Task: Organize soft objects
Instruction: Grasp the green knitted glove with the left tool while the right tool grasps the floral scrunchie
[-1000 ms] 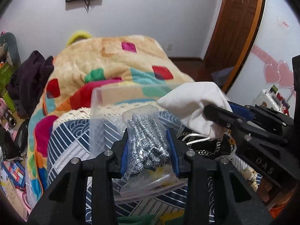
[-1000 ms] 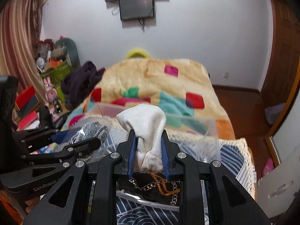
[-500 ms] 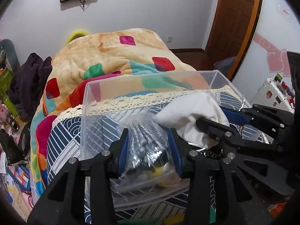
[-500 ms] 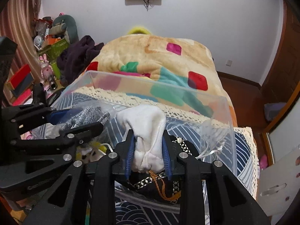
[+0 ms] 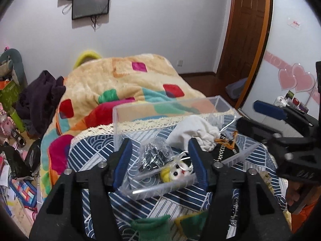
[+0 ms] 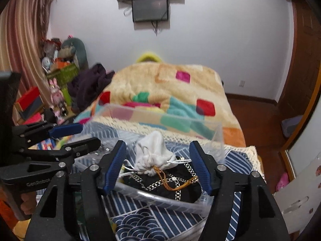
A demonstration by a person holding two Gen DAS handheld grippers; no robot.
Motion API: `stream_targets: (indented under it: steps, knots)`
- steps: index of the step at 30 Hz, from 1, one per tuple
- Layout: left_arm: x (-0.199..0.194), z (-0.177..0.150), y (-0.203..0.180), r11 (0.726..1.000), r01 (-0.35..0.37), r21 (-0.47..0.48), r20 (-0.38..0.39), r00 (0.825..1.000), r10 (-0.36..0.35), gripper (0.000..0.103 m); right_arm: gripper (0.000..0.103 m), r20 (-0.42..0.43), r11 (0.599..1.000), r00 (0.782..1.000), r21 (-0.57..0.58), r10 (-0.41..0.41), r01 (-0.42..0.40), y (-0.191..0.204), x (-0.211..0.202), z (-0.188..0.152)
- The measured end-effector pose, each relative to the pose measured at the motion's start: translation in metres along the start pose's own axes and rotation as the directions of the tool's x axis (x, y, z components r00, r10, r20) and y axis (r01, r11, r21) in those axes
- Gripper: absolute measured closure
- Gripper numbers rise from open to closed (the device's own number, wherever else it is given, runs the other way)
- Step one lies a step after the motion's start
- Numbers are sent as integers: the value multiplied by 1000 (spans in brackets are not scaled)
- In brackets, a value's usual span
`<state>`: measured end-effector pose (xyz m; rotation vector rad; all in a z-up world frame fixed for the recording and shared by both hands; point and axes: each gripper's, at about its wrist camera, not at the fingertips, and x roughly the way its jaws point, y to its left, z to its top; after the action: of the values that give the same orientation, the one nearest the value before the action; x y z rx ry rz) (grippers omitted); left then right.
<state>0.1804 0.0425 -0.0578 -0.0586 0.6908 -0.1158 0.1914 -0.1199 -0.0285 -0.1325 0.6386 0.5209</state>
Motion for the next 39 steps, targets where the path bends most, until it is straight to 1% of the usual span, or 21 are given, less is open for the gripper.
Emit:
stream_targets:
  steps: [1, 2, 4, 7, 9, 11, 13, 16, 18, 19, 22, 24, 28, 33, 34, 37, 39]
  knots:
    - [-8, -1, 1, 1000, 3, -5, 18, 1000, -3, 33, 29, 25, 1000, 1000, 1, 3, -3, 0, -8, 1]
    - [-13, -3, 2, 1000, 5, -10, 28, 1000, -5, 31, 27, 43, 1000, 999, 2, 3, -3, 0, -12, 1]
    - [-23, -8, 4, 1000, 13, -17, 37, 999, -12, 29, 19, 91, 1000, 996, 2, 4, -4, 1, -29, 1]
    - [-34, -16, 7, 1000, 9, -23, 39, 999, -8, 29, 17, 136, 1000, 991, -6, 12, -11, 2, -49, -4]
    - [-42, -24, 11, 1000, 1, -28, 41, 999, 0, 27, 17, 153, 1000, 988, -14, 1, 1, 2, -58, -8]
    - [-47, -32, 14, 999, 2, -36, 41, 999, -1, 24, 16, 163, 1000, 987, -21, -17, 21, 2, -64, -17]
    - [-50, -40, 16, 999, -2, -37, 36, 999, 4, 22, 11, 161, 999, 986, -19, -29, 32, 1, -66, -25]
    - [-51, -56, 20, 999, -5, -44, 8, 1000, 5, 22, 8, 133, 999, 990, -11, -34, 35, -4, -63, -42]
    - [-48, -68, 23, 999, -1, -54, -32, 999, 0, 22, 8, 94, 999, 995, 1, -37, 37, -7, -57, -54]
    - [-46, -73, 24, 998, -2, -56, -47, 999, 0, 22, 8, 57, 999, 998, 12, -32, 31, -10, -49, -62]
    - [-39, -91, 24, 998, -2, -58, -93, 996, -3, 22, 8, -5, 998, 1000, 51, -27, 27, -19, -40, -82]
    - [-36, -98, 22, 998, 0, -61, -113, 994, -6, 22, 8, -46, 997, 999, 79, -15, 19, -24, -32, -93]
    - [-28, -113, 19, 997, 25, -73, -159, 987, -36, 22, 8, -114, 994, 992, 94, -50, 61, -29, -20, -111]
    - [-14, -133, 11, 999, 20, -51, -224, 974, -31, 22, 8, -150, 989, 987, 126, -52, 71, -41, -23, -128]
    - [-12, -136, 11, 998, 19, -54, -231, 972, -31, 22, 8, -157, 988, 986, 136, -54, 76, -43, -23, -131]
    - [-13, -140, 3, 1000, -5, -14, -211, 977, 2, 22, 8, -194, 984, 980, 160, -43, 75, -47, -21, -140]
    - [-14, -141, 0, 1000, 2, -9, -204, 979, -4, 22, 9, -211, 983, 977, 166, -39, 75, -48, -20, -147]
